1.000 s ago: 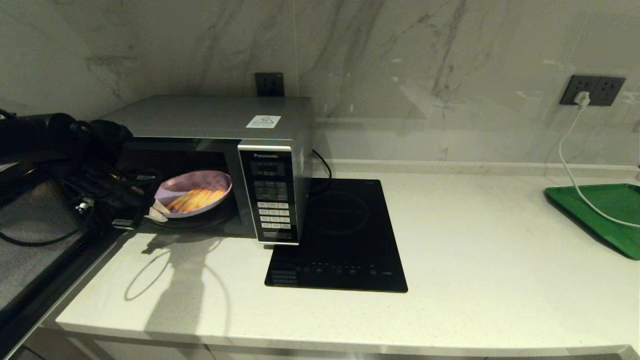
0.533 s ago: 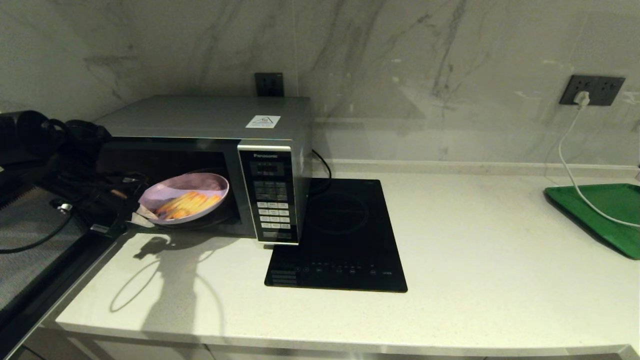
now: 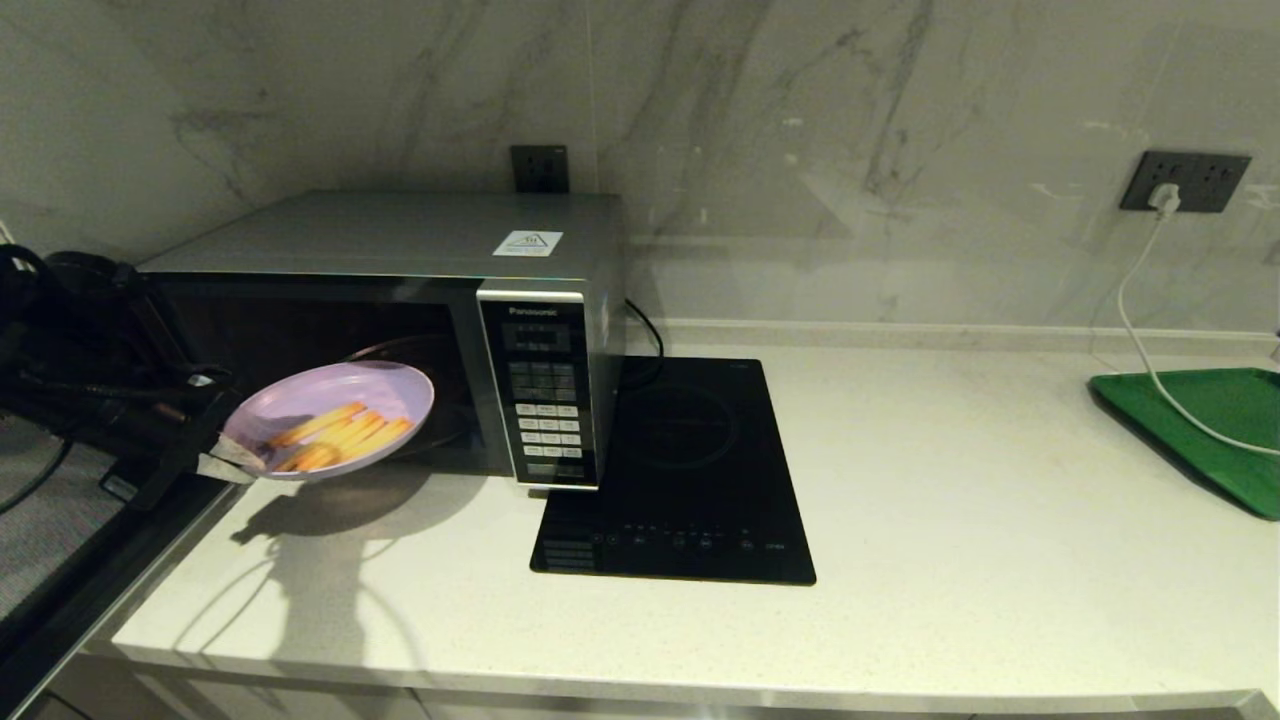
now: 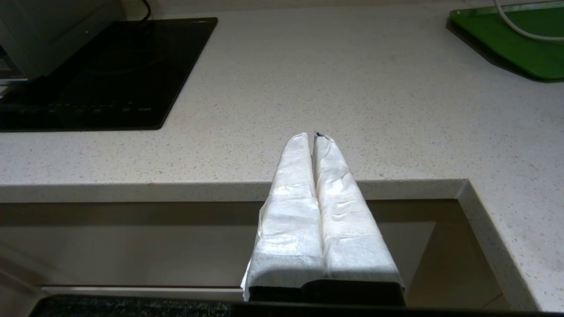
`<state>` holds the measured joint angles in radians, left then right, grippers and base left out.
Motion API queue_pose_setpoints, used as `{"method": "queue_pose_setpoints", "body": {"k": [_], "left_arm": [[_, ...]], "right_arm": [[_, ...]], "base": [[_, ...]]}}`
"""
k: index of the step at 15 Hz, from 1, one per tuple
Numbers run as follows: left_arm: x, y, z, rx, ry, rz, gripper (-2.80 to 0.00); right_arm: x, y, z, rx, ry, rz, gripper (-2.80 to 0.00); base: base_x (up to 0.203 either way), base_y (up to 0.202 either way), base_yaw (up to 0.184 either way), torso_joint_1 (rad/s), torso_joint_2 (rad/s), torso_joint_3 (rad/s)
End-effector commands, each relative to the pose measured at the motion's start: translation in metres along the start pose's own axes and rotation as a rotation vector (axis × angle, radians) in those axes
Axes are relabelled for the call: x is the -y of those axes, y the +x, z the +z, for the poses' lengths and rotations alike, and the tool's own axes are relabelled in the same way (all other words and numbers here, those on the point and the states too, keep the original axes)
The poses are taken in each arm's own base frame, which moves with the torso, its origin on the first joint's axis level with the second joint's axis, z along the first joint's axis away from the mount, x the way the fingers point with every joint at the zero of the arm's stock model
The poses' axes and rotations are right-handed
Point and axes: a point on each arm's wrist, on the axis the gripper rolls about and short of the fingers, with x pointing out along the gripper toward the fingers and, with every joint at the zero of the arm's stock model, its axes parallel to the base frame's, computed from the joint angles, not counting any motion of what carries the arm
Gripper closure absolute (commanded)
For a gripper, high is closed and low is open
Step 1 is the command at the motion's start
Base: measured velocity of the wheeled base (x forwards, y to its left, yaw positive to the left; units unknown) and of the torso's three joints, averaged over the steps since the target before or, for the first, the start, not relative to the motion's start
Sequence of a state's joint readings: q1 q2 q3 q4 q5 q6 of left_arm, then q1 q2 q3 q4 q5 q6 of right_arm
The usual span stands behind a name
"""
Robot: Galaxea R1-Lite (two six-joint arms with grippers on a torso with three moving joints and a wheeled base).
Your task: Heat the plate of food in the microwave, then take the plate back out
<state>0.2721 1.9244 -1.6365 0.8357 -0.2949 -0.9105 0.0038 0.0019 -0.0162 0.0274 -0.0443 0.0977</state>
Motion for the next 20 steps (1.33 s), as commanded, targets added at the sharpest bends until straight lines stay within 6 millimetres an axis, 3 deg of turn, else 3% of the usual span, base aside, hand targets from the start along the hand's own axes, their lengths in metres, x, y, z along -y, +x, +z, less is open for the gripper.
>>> {"method": "queue_pose_setpoints", "body": {"k": [1,9,14,20], "left_arm": [[-0.009,-0.018,-0.012,0.011,0.038,-0.013,0.0],[-0.049,-0.04,-0.054,-0.056,0.217,-0.037,0.0],[-0.079,-0.036,-0.097,-0.189,0.341,-0.014,0.0],[-0.077,-0.028,-0.145,-0.324,0.481,-0.013,0.0]], "right_arm": [[0.0,0.0,0.0,0.001,0.0,0.001,0.0],[0.0,0.0,0.0,0.001,0.0,0.001,0.0],[0.0,0.0,0.0,0.001,0.0,0.001,0.0],[0.0,0.0,0.0,-0.001,0.0,0.0,0.0]], "base": [[0.0,0.0,0.0,0.0,0.0,0.0],[0.0,0.0,0.0,0.0,0.0,0.0],[0.0,0.0,0.0,0.0,0.0,0.0],[0.0,0.0,0.0,0.0,0.0,0.0]]}}
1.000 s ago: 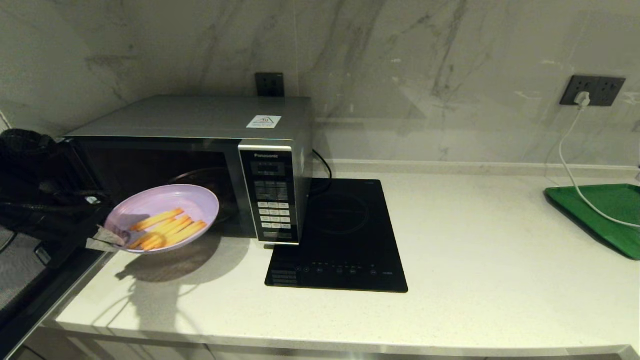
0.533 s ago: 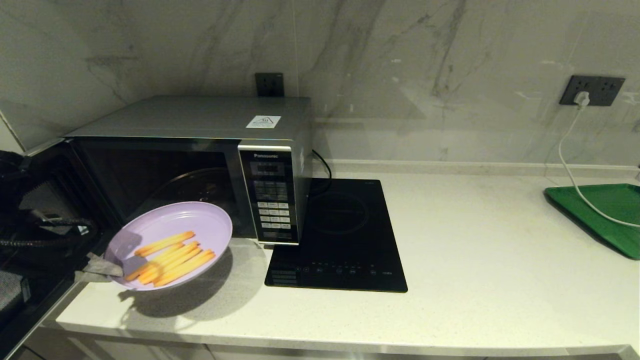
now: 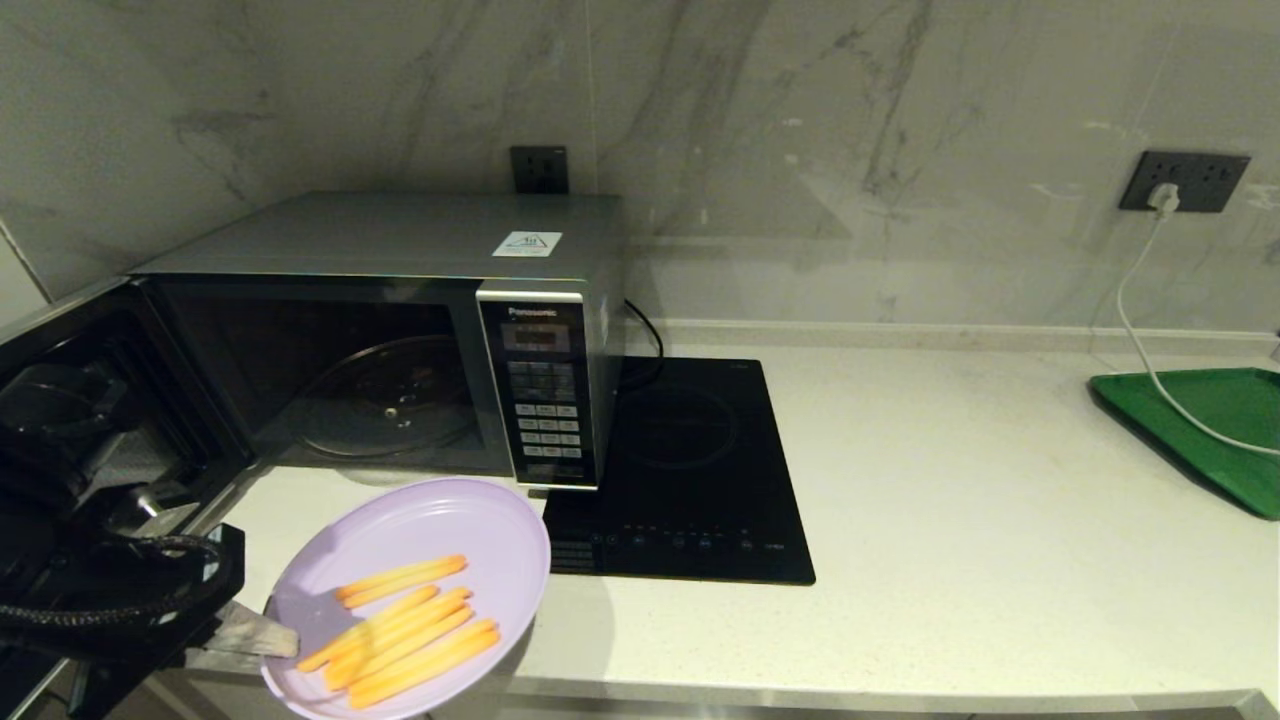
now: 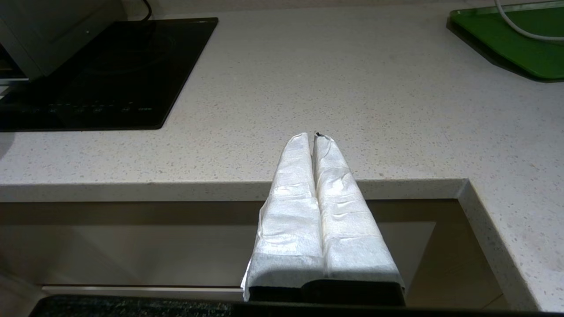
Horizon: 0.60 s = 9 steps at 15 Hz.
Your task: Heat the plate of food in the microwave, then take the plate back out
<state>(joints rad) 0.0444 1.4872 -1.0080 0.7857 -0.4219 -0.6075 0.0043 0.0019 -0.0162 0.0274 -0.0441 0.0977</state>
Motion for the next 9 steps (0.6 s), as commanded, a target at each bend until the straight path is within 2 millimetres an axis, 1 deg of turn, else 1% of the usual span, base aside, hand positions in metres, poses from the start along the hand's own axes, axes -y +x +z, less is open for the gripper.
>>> {"method": "queue_pose_setpoints", "body": {"k": [1,4,6,9], "left_arm": [[0.014,0.007,-0.013,-0.037,0.05,-0.012,0.0],[0.037,0.024,-0.025,-0.054,0.141,-0.014,0.0],[0.054,0.044,-0.032,-0.044,0.19,0.019,0.0],[0.08,0.074,-0.047,-0.06,0.251,0.037,0.0]], "right_arm": [[0.0,0.0,0.0,-0.001,0.0,0.0,0.0],[0.0,0.0,0.0,0.001,0.001,0.0,0.0],[0.0,0.0,0.0,0.001,0.001,0.0,0.0],[0.0,0.0,0.0,0.001,0.001,0.0,0.0]], "base": [[0.0,0.0,0.0,0.0,0.0,0.0],[0.0,0.0,0.0,0.0,0.0,0.0],[0.0,0.0,0.0,0.0,0.0,0.0],[0.0,0.0,0.0,0.0,0.0,0.0]]}}
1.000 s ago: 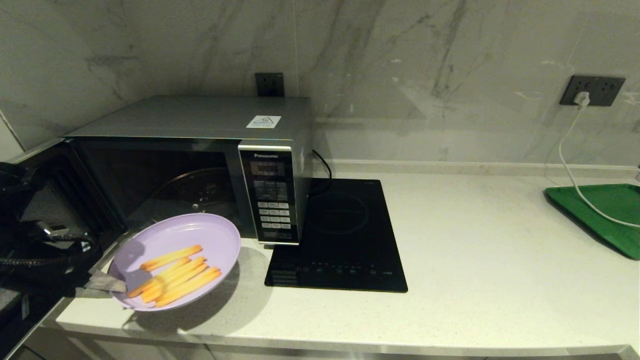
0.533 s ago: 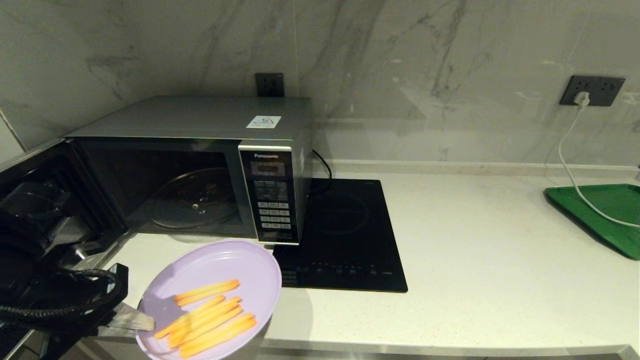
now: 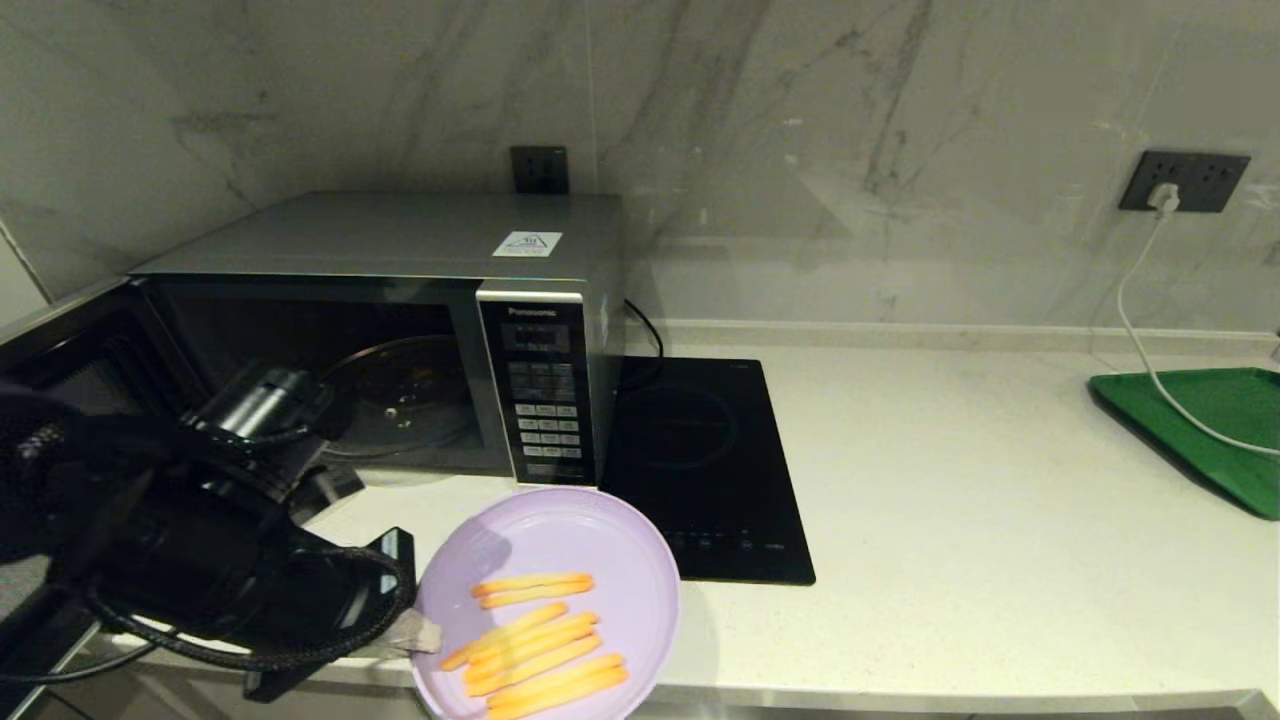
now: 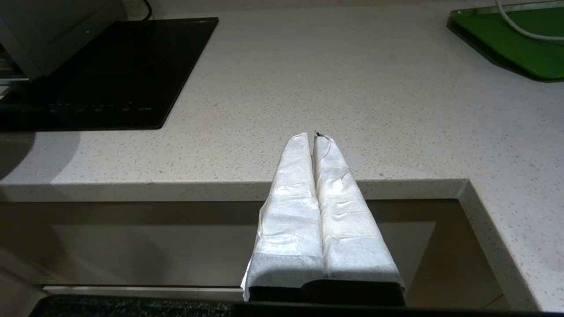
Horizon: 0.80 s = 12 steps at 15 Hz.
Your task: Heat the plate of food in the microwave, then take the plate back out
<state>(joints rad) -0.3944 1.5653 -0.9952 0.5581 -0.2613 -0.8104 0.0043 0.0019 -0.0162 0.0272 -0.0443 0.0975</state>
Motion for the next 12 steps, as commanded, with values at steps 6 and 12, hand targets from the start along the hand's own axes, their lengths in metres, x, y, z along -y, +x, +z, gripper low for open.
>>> {"method": "queue_pose_setpoints", "body": {"k": [6,12], "left_arm": [[0.061,0.064,0.003,-0.092,-0.018,0.024,0.0],[0.081,0.1,0.015,-0.088,-0.098,0.074,0.0]], "right_arm": [[0.0,0.0,0.0,0.001,0.001,0.0,0.0],[0.0,0.0,0.0,-0.001,0.001,0.0,0.0]], "base": [[0.0,0.0,0.0,0.0,0.0,0.0],[0.0,0.0,0.0,0.0,0.0,0.0]]}}
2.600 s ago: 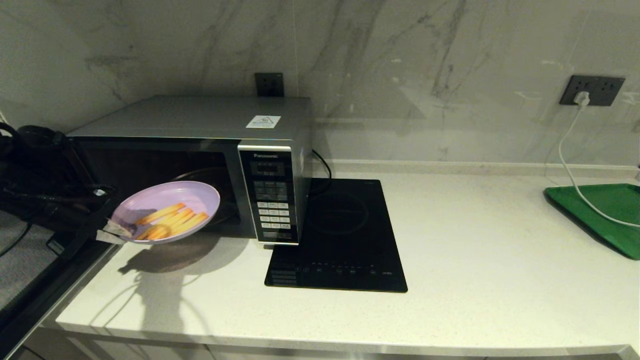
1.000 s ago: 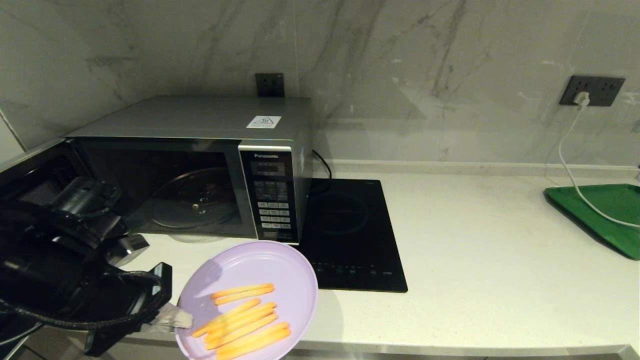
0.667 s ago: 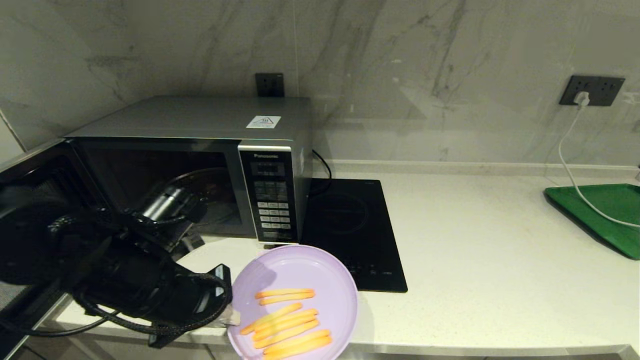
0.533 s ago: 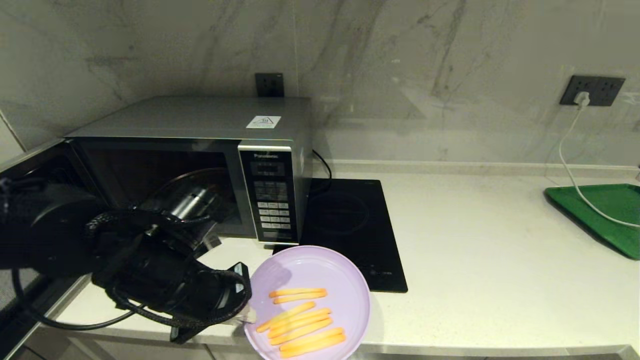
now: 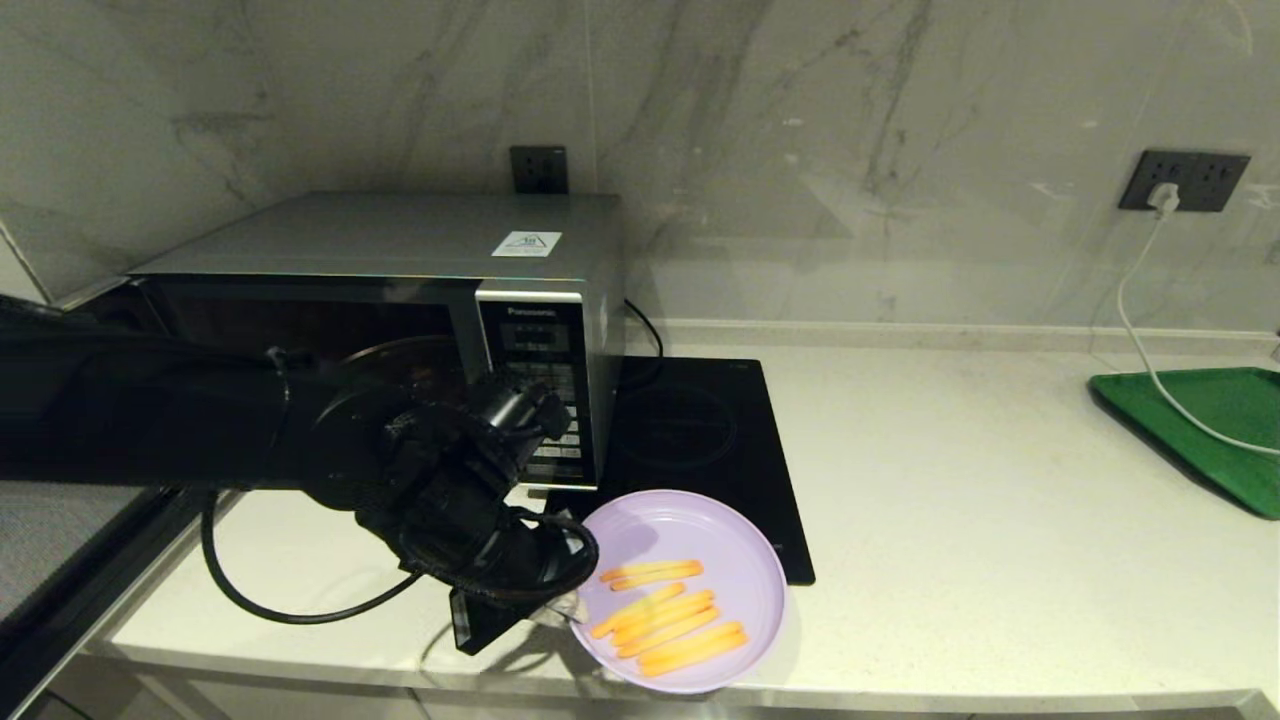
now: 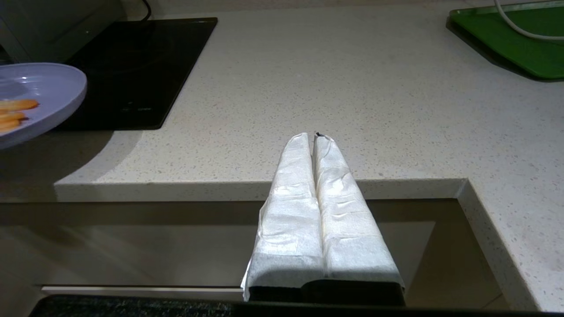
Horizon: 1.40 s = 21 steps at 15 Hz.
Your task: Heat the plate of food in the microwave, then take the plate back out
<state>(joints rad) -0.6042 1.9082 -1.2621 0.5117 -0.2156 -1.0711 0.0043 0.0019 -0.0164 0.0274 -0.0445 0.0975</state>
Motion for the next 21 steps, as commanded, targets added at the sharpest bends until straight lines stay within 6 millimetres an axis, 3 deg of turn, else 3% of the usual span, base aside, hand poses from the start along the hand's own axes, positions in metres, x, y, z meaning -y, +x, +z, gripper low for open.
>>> {"method": "queue_pose_setpoints", "body": {"k": [1,5,10,12,16,21], "left_arm": [[0.005,0.024,0.009,0.006,-0.021,0.054,0.0],[0.018,0.039,0.02,0.046,-0.051,0.093,0.0],[0.04,0.039,0.016,0.046,-0.065,0.041,0.0],[0.046,0.048,0.016,0.028,-0.072,0.043,0.0],[0.048,0.061,0.016,0.003,-0.097,0.055,0.0],[0.057,0.06,0.02,0.003,-0.1,0.056,0.0]], "right_arm": [[0.0,0.0,0.0,0.0,0.001,0.0,0.0],[0.0,0.0,0.0,-0.001,0.001,0.0,0.0],[0.0,0.0,0.0,0.001,0.001,0.0,0.0],[0.0,0.0,0.0,0.0,0.001,0.0,0.0],[0.0,0.0,0.0,-0.001,0.001,0.0,0.0],[0.0,0.0,0.0,0.0,0.001,0.0,0.0]], "base": [[0.0,0.0,0.0,0.0,0.0,0.0],[0.0,0.0,0.0,0.0,0.0,0.0],[0.0,0.0,0.0,0.0,0.0,0.0],[0.0,0.0,0.0,0.0,0.0,0.0],[0.0,0.0,0.0,0.0,0.0,0.0],[0.0,0.0,0.0,0.0,0.0,0.0]]}}
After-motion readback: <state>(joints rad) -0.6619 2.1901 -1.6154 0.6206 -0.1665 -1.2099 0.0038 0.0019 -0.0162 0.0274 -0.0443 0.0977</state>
